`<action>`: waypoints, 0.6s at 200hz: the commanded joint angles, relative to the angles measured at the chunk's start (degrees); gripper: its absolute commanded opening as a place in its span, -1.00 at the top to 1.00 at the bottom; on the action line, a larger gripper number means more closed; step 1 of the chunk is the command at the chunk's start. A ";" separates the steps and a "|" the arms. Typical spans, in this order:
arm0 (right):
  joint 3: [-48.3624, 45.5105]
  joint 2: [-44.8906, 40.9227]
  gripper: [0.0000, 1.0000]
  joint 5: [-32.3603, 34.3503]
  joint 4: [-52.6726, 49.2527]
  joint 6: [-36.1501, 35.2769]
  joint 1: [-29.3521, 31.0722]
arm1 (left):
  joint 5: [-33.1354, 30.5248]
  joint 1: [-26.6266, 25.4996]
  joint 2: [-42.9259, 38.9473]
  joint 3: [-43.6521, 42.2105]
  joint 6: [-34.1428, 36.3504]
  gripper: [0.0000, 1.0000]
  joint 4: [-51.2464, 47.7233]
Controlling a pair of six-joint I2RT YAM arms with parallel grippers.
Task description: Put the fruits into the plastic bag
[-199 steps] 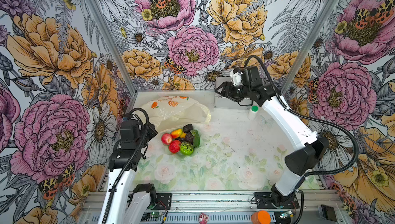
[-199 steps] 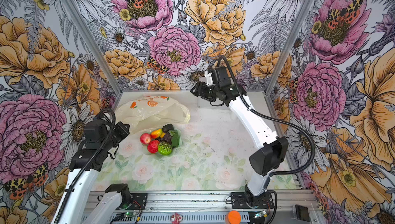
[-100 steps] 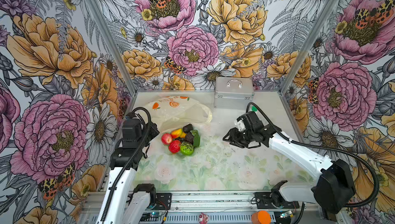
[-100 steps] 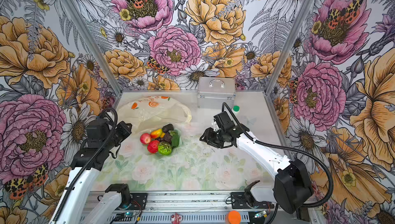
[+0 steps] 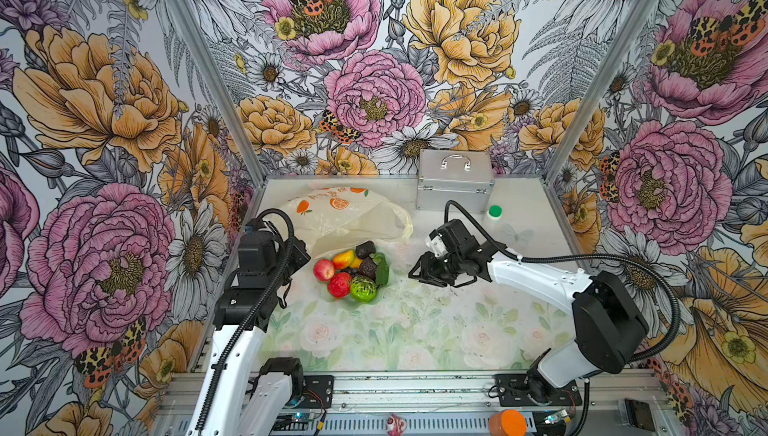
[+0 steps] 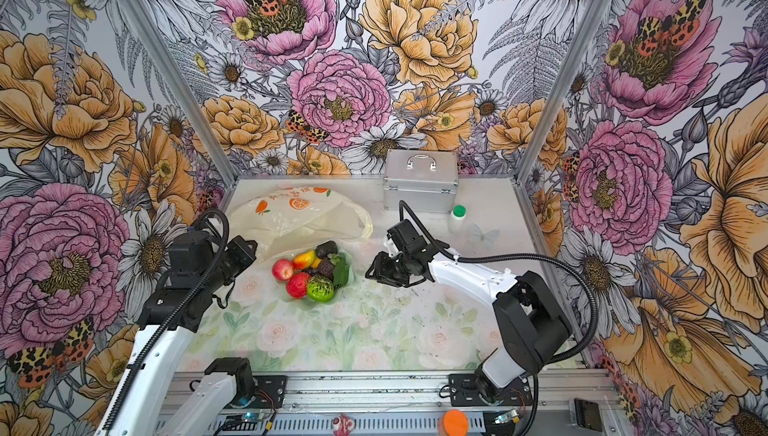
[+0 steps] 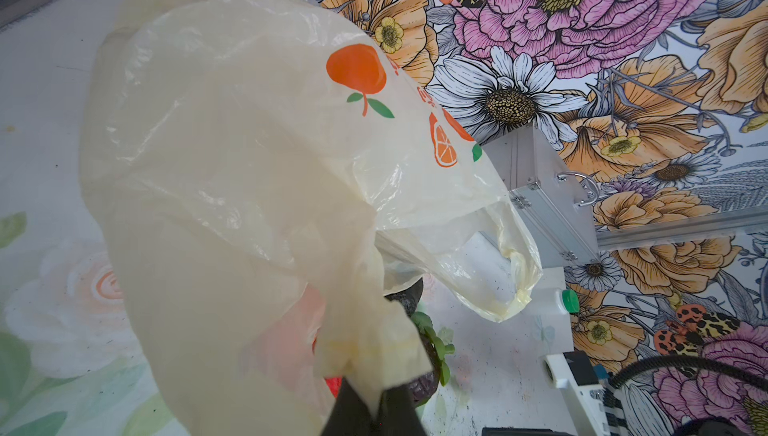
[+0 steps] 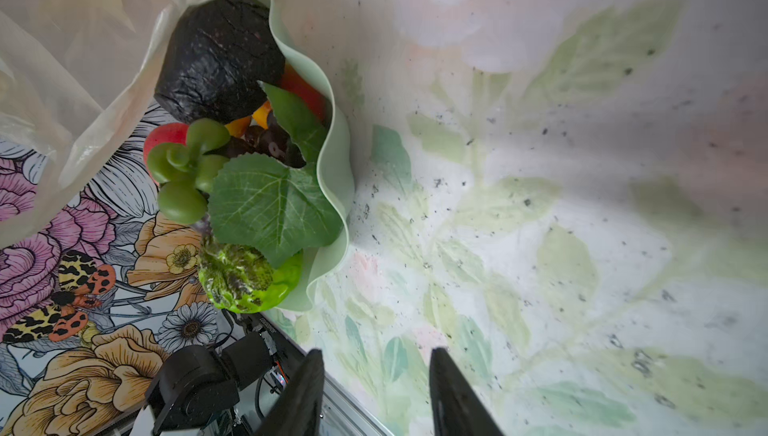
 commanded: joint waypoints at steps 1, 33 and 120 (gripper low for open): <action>3.16 2.85 0.14 -0.32 1.88 -1.83 1.58 | 0.73 0.25 -0.33 -0.49 -0.63 1.00 0.04; 5.17 6.64 0.18 -0.36 2.39 -2.29 2.91 | 0.99 0.46 -0.72 -0.66 -0.65 1.00 -0.32; 9.74 13.33 0.30 -0.31 2.37 -3.17 3.81 | 0.88 0.20 -0.88 -1.16 -0.28 1.00 -0.58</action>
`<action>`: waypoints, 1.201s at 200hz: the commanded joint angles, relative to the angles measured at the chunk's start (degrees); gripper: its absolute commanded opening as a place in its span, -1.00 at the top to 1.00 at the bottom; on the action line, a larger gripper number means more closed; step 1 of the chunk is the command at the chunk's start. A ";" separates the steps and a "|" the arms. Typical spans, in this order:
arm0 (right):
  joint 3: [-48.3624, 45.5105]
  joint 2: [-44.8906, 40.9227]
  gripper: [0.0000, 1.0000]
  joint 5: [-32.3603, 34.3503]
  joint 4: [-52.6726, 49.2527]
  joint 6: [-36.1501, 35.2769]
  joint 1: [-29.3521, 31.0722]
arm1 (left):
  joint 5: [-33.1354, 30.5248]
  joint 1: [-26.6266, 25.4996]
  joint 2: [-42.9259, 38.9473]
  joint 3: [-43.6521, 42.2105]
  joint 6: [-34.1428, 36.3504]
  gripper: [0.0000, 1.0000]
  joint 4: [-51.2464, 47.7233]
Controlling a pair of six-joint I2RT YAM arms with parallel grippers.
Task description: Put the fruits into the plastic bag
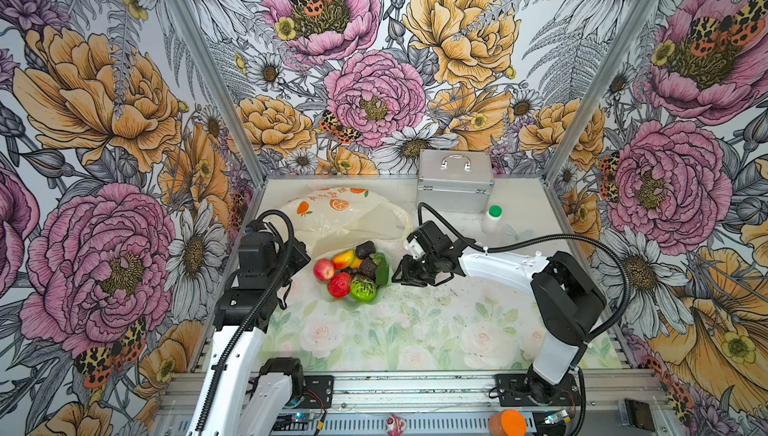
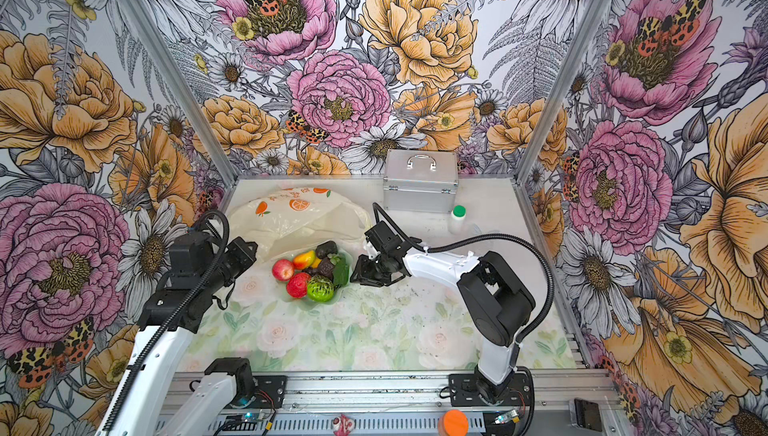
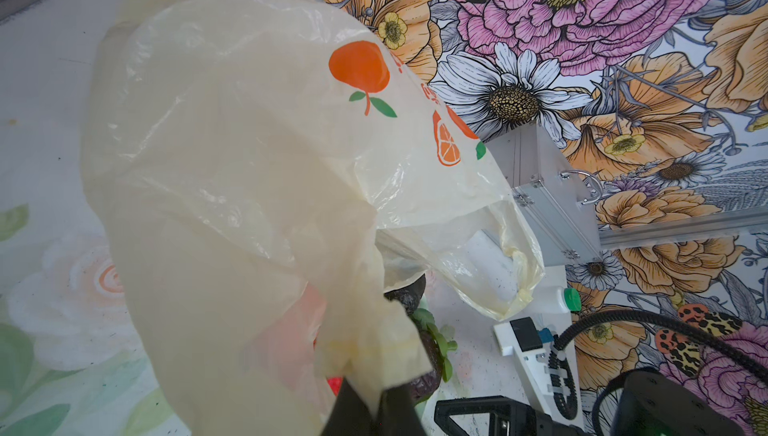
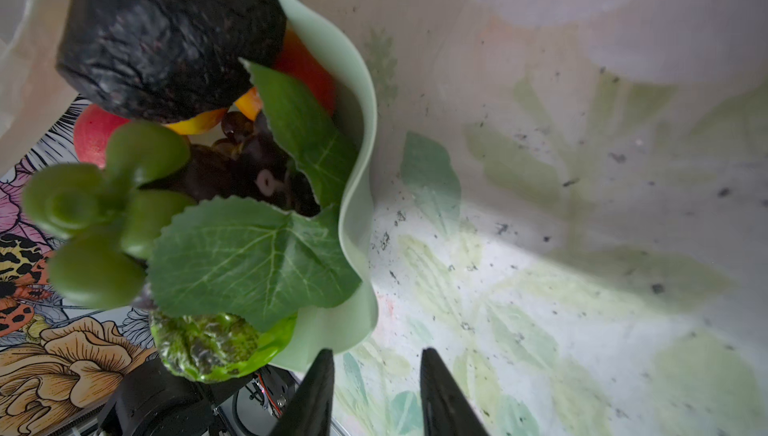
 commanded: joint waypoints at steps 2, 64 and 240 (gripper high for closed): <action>2.25 1.61 0.30 -0.28 0.95 -1.31 0.29 | 0.76 0.16 -0.57 -0.86 -0.27 1.00 -0.04; 5.52 5.23 0.46 -0.43 1.00 -1.42 0.38 | 0.18 -0.40 -0.57 -0.47 0.50 1.00 -0.56; 6.53 7.23 0.80 0.08 0.98 -2.35 0.39 | -1.17 -1.64 0.07 0.12 2.09 1.00 -1.01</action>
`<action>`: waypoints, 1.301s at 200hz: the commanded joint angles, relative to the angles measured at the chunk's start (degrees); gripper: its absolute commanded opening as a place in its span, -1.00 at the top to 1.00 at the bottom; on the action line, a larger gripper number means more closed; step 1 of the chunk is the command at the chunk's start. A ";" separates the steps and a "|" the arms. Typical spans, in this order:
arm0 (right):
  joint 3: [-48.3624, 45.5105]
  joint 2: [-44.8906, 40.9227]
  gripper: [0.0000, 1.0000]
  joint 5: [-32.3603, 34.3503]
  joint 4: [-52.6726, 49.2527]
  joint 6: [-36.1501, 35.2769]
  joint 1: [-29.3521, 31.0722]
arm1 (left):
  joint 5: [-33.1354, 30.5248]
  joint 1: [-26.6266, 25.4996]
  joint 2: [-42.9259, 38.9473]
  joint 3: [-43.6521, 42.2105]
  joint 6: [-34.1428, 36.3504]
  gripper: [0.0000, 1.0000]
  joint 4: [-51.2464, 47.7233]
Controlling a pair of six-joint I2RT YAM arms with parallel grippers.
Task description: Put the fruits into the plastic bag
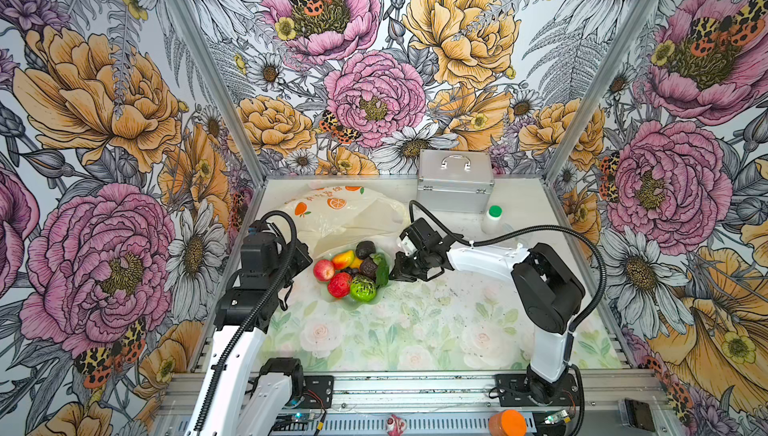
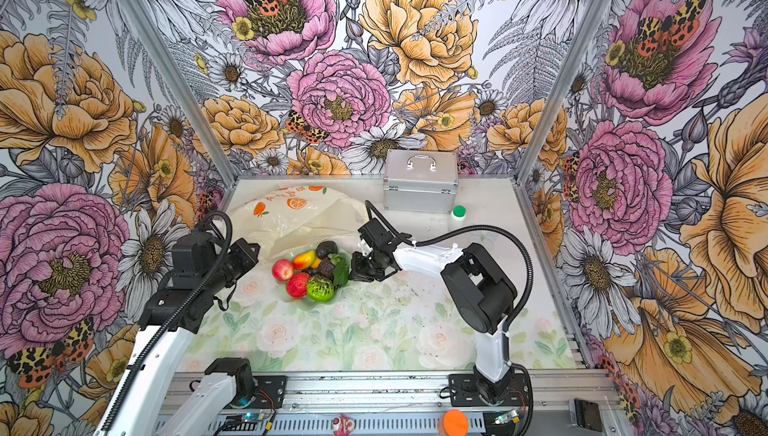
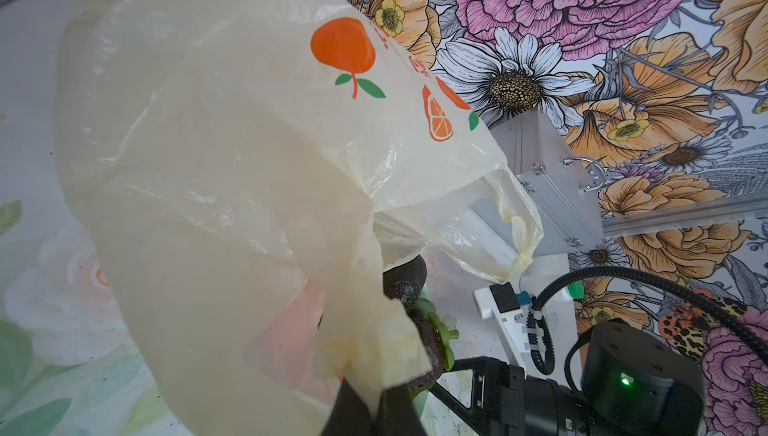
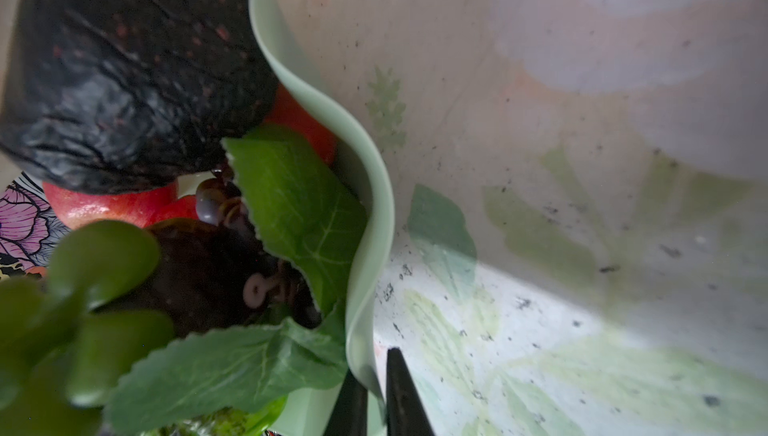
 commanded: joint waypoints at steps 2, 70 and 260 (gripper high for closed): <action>1.03 0.58 0.81 0.29 0.88 -1.12 0.34 | -1.13 -0.50 0.00 0.13 1.44 1.00 -0.24; -0.05 -1.02 0.90 1.30 0.89 -2.76 0.34 | -1.45 -0.50 -0.21 -0.15 1.86 1.00 -0.50; -10.17 -9.43 0.93 4.43 -1.25 -9.36 -3.62 | -2.42 -0.40 -0.18 -0.28 2.43 1.00 -1.21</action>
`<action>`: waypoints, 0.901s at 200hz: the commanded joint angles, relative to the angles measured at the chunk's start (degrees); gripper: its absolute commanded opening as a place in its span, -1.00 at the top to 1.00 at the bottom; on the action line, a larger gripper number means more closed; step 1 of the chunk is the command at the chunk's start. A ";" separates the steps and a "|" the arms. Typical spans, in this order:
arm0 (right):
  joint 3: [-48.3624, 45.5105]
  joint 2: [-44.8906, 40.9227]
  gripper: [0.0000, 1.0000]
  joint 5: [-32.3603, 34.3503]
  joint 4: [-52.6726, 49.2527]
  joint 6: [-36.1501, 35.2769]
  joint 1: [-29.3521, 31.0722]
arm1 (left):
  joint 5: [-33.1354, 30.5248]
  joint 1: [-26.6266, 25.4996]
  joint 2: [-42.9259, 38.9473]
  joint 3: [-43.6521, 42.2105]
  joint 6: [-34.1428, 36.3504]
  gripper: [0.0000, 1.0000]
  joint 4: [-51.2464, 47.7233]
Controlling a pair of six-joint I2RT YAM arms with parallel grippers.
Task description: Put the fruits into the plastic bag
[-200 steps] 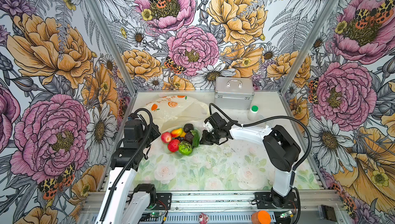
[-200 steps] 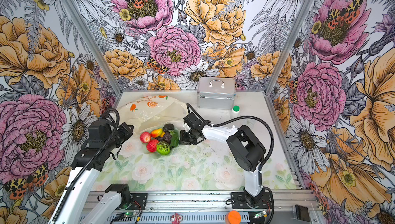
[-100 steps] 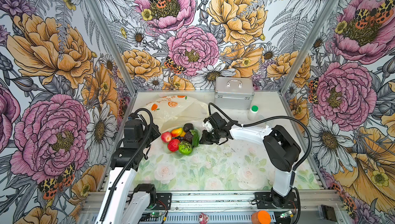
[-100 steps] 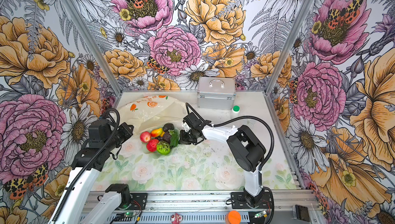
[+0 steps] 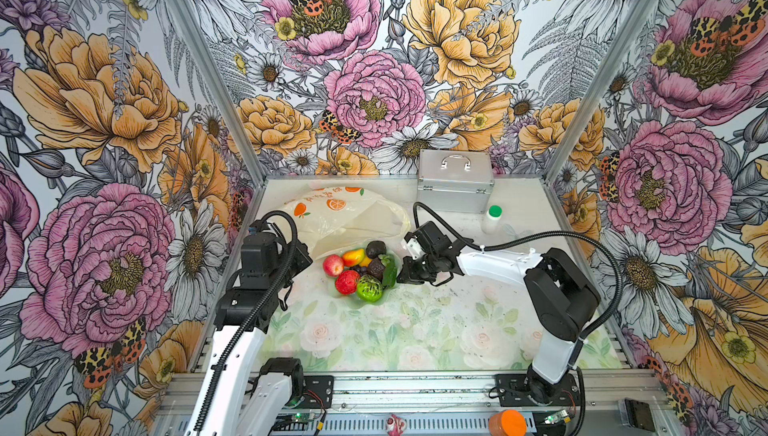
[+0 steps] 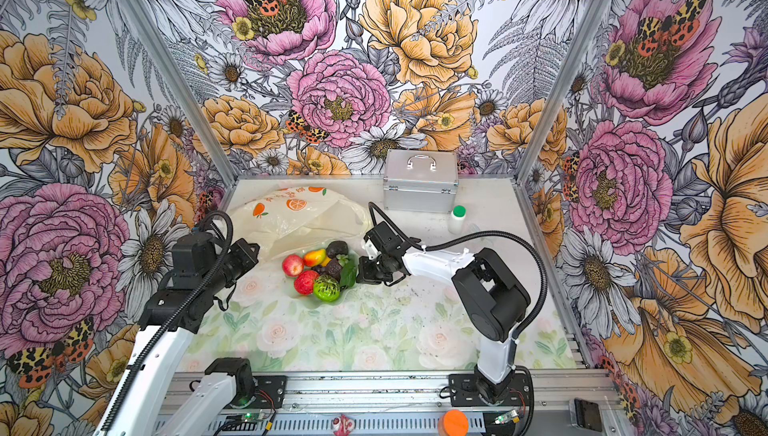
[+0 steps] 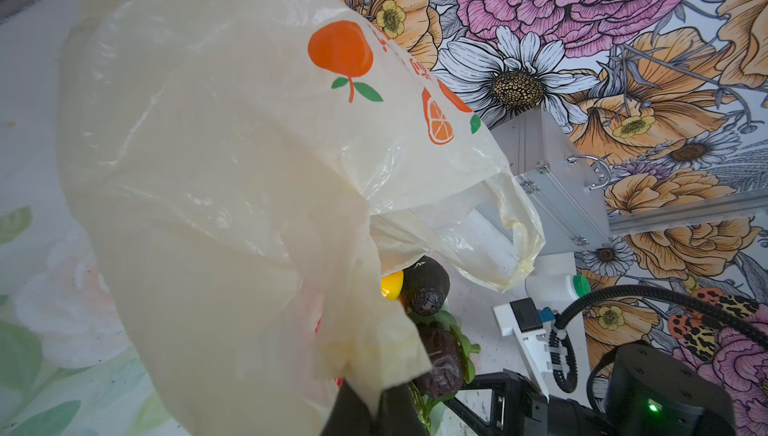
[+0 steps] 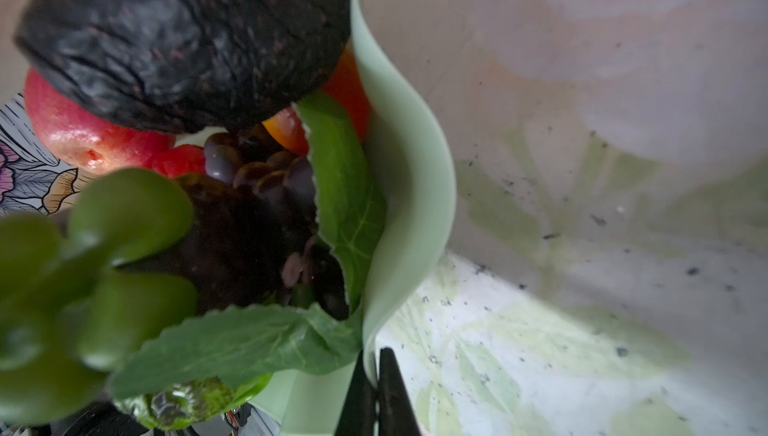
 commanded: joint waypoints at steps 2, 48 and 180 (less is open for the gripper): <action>-3.01 -3.68 0.93 3.55 -2.72 -1.45 -1.96 | -1.91 -0.24 -0.14 -0.25 1.36 1.00 -1.01; -10.85 -10.98 0.94 3.94 -4.12 -3.26 -6.61 | -1.81 -0.24 -0.20 -0.50 1.23 1.00 -1.15; -28.62 -32.31 0.93 7.25 -14.13 -4.03 -18.17 | 0.80 -0.23 -1.46 -3.90 -0.68 1.00 -0.73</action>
